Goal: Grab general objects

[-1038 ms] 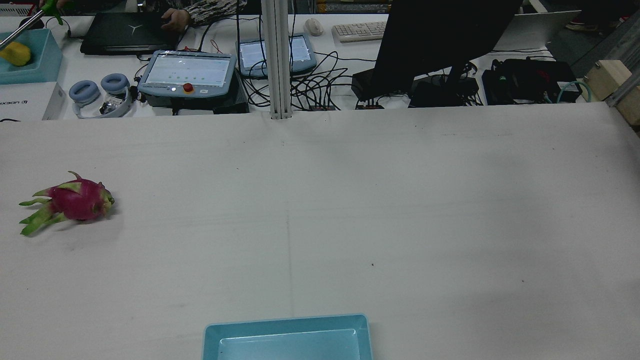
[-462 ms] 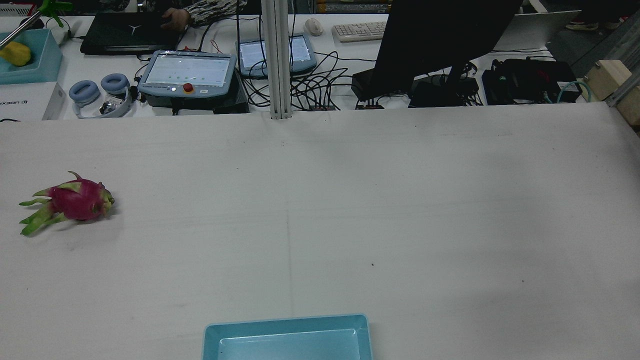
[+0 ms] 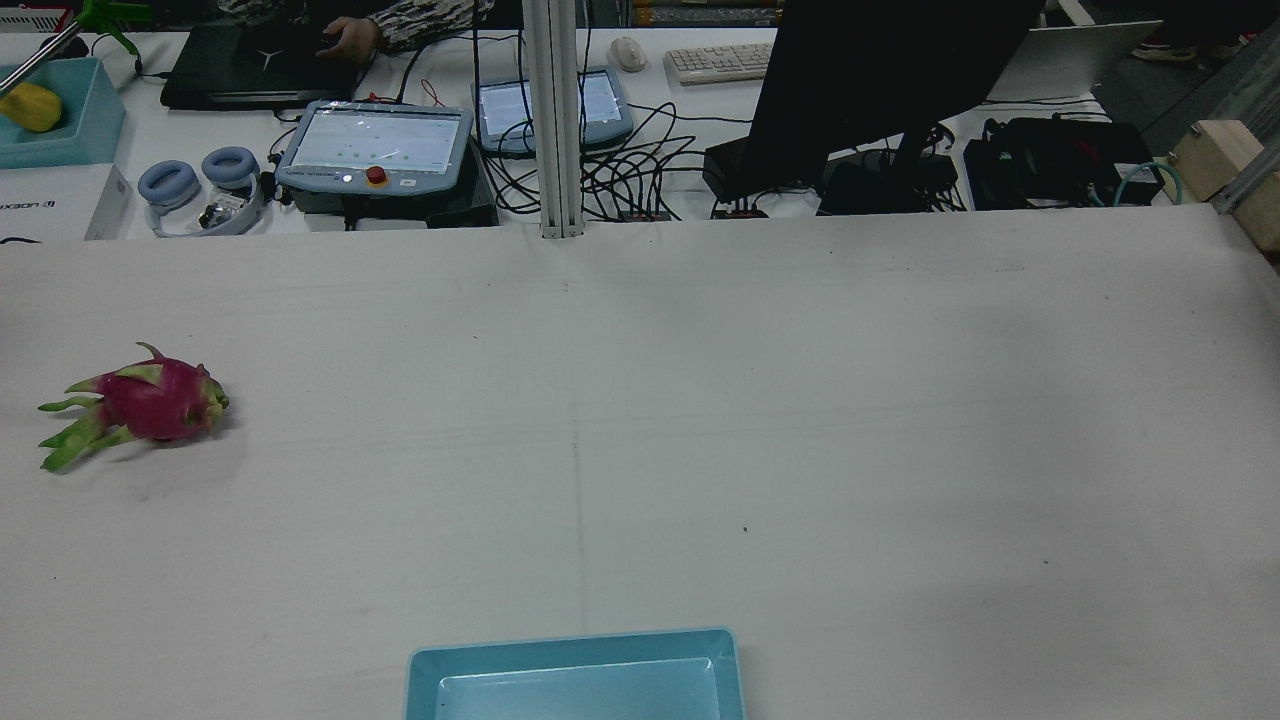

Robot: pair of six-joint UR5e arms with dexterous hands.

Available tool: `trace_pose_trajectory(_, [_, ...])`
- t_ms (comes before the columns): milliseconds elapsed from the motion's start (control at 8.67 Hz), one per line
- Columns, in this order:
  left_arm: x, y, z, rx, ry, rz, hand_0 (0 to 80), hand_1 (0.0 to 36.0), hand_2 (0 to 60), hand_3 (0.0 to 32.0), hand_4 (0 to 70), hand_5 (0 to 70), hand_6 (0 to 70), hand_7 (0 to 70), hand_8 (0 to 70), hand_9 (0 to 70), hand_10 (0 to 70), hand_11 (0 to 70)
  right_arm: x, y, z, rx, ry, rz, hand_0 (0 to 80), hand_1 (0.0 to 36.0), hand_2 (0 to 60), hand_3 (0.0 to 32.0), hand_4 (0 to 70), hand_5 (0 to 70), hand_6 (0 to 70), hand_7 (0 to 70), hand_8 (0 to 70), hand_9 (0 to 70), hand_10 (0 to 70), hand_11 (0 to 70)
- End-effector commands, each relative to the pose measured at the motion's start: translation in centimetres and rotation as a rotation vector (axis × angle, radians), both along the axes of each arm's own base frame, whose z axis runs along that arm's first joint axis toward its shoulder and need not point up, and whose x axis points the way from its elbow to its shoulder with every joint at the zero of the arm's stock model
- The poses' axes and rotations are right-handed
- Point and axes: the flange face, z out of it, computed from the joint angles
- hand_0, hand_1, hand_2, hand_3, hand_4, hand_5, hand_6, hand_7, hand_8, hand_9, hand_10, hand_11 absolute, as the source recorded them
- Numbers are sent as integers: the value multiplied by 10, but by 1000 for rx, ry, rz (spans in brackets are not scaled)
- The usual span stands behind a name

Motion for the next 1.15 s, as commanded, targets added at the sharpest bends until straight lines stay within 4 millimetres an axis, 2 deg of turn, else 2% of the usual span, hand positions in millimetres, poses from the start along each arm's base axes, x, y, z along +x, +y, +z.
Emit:
trace_pose_trajectory(0, [7,56,-36,-55,-207,82,151,325,600,0,402,700,179,599,25,105,0,0,0,0,0,0,0,0,0,0,0,0,0,0,0,0,0,0,0,0])
trace_pose_trajectory(115, [11,68,-52,-76,-315,106,800,360,600,0,257,700,81,436,6,73,0,0,0,0,0,0,0,2,0,0,0,0,0,0,0,0,0,0,0,0])
trace_pose_trajectory(231, [19,71,-59,-87,-365,143,800,360,600,2,110,576,0,340,0,54,0,0,0,0,0,0,0,2,0,0,0,0,0,0,0,0,0,0,0,0])
trace_pose_trajectory(346, [36,70,-64,-81,-392,172,800,360,600,102,65,37,0,324,0,50,0,0,0,0,0,0,0,0,0,0,0,0,0,0,0,0,0,0,0,0])
trace_pose_trajectory(462, [69,69,-76,-67,-446,219,800,360,600,112,46,22,0,342,0,54,0,0,0,0,0,0,0,0,0,0,0,0,0,0,0,0,0,0,0,0])
trace_pose_trajectory(577, [109,67,-86,-57,-489,254,800,360,600,74,45,231,0,364,0,58,0,0,0,0,0,0,0,0,0,0,0,0,0,0,0,0,0,0,0,0])
trace_pose_trajectory(692, [160,60,-95,-76,-477,279,800,360,600,62,64,265,0,366,0,59,0,0,0,0,0,0,0,0,0,0,0,0,0,0,0,0,0,0,0,0])
trace_pose_trajectory(808, [218,50,-116,-86,-475,312,800,360,600,90,60,126,0,349,0,55,0,0,0,0,0,0,0,0,0,0,0,0,0,0,0,0,0,0,0,0])
trace_pose_trajectory(923, [251,42,-131,-97,-474,324,800,360,600,116,48,16,0,329,0,51,0,0,0,0,0,0,0,0,0,0,0,0,0,0,0,0,0,0,0,0])
trace_pose_trajectory(1038, [275,31,-144,-103,-477,339,800,360,600,108,49,47,0,339,0,53,0,0,0,0,0,0,0,0,0,0,0,0,0,0,0,0,0,0,0,0])
